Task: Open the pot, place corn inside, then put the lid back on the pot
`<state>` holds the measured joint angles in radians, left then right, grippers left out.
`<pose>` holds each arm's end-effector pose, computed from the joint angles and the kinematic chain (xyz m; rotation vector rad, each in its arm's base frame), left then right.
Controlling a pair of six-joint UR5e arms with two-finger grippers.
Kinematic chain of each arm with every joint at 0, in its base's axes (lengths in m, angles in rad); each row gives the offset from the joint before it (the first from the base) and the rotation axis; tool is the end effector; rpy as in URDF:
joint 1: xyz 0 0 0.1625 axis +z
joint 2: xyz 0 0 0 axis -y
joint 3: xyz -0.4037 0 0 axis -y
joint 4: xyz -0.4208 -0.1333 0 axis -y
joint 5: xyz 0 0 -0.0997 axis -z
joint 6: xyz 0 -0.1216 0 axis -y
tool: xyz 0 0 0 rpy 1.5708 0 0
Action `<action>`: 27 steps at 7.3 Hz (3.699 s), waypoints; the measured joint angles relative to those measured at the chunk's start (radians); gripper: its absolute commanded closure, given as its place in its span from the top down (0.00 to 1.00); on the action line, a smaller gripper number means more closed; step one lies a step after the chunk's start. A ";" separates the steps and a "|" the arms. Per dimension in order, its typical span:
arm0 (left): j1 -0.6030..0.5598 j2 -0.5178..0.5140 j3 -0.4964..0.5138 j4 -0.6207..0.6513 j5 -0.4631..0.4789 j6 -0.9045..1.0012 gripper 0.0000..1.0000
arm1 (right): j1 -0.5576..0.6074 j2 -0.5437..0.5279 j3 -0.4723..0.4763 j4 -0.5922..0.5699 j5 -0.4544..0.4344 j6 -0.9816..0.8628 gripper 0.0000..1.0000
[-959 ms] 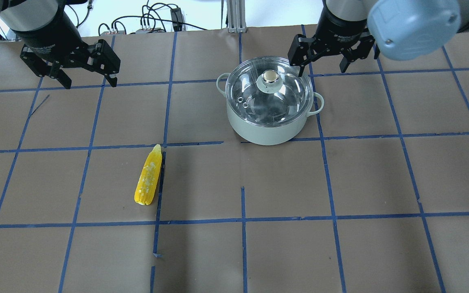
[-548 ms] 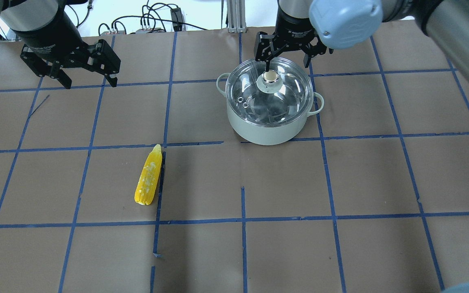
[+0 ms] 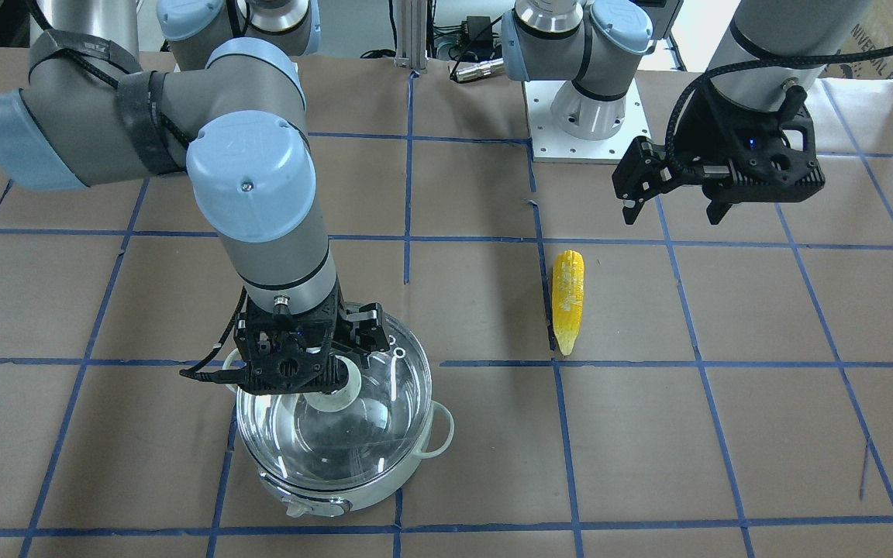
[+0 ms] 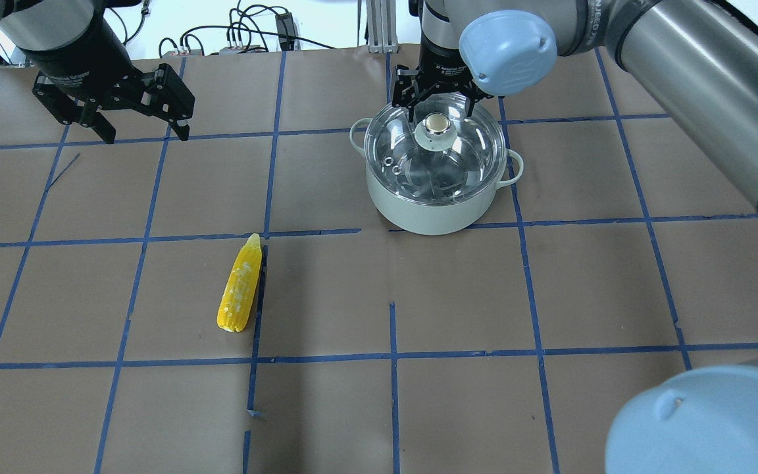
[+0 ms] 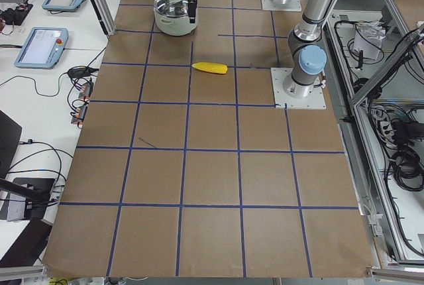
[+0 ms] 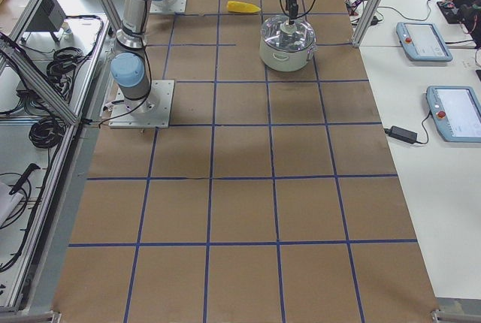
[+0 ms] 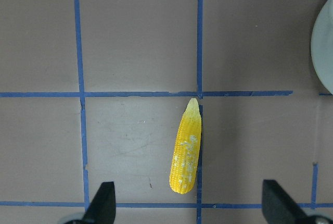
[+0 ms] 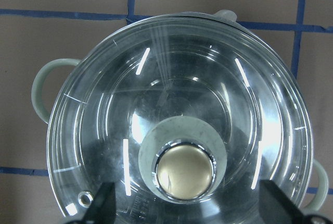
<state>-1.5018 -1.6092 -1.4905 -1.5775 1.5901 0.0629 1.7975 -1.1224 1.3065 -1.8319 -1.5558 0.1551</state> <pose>-0.0934 -0.5476 0.4655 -0.0100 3.1196 -0.0528 0.2884 -0.6492 0.3357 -0.1122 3.1082 -0.1132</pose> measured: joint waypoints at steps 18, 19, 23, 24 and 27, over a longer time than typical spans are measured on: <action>0.000 0.004 0.001 -0.007 0.004 0.006 1.00 | -0.063 -0.073 -0.044 0.139 -0.003 -0.043 0.30; 0.000 -0.005 -0.002 -0.007 0.002 0.010 1.00 | -0.099 -0.115 -0.037 0.178 0.000 -0.068 0.30; 0.002 -0.032 -0.187 0.080 -0.006 0.082 1.00 | -0.217 -0.264 0.011 0.321 0.012 -0.138 0.30; 0.008 -0.029 -0.278 0.146 -0.004 0.115 1.00 | -0.221 -0.297 0.052 0.313 0.013 -0.141 0.30; 0.016 -0.057 -0.591 0.533 -0.007 0.145 1.00 | -0.229 -0.350 0.148 0.281 0.013 -0.145 0.30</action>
<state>-1.4858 -1.6661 -2.0816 -1.0440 1.5833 0.2083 1.5686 -1.4722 1.4550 -1.5512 -1.5430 0.0097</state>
